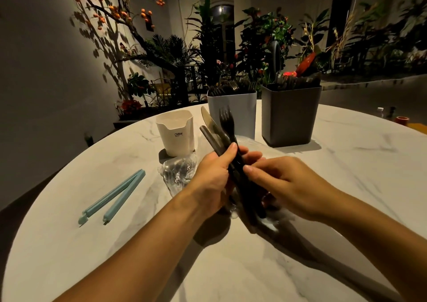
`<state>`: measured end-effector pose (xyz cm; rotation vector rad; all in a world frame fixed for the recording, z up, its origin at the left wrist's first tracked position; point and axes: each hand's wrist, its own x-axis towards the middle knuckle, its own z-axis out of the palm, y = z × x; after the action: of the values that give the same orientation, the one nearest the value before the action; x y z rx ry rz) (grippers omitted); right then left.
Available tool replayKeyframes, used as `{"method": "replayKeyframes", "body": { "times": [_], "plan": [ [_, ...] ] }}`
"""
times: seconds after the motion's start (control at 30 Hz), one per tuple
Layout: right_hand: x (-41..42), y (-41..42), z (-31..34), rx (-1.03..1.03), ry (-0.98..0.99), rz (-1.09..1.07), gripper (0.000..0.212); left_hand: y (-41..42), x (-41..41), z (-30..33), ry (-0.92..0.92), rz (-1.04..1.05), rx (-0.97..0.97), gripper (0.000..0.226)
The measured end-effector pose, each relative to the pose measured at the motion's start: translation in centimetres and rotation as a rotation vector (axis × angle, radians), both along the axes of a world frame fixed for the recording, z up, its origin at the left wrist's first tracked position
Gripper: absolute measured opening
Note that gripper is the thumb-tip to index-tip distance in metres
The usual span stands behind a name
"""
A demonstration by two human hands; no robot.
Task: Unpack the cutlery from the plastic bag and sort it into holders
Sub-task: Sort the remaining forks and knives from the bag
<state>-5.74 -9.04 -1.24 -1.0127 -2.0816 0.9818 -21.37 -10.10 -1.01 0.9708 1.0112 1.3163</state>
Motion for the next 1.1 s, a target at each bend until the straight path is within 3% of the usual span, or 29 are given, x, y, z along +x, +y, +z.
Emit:
{"method": "replayKeyframes", "body": {
  "times": [0.17,0.37,0.5,0.67,0.9,1.1],
  "plan": [
    [-0.3,1.5,1.0,0.359,0.072,-0.373,0.027,0.4,-0.2,-0.1,-0.052,-0.005,0.008,0.025],
    [-2.7,3.4,1.9,-0.040,0.217,-0.228,0.029,0.5,-0.5,-0.4,-0.038,-0.063,0.029,0.024],
    [-2.3,3.0,0.5,-0.060,0.356,-0.271,0.020,0.5,-0.1,-0.5,-0.006,-0.085,0.026,0.026],
    [-1.3,3.5,0.8,-0.117,0.386,-0.291,0.033,0.5,0.4,-0.6,0.005,-0.164,0.008,0.021],
    [-0.3,3.6,0.5,-0.115,0.333,-0.296,0.006,0.4,0.2,-0.6,-0.033,-0.231,-0.012,0.020],
    [-0.9,2.7,1.0,-0.168,0.420,-0.261,0.025,-0.1,0.3,-0.2,-0.007,-0.247,0.025,0.020]
  ]
}}
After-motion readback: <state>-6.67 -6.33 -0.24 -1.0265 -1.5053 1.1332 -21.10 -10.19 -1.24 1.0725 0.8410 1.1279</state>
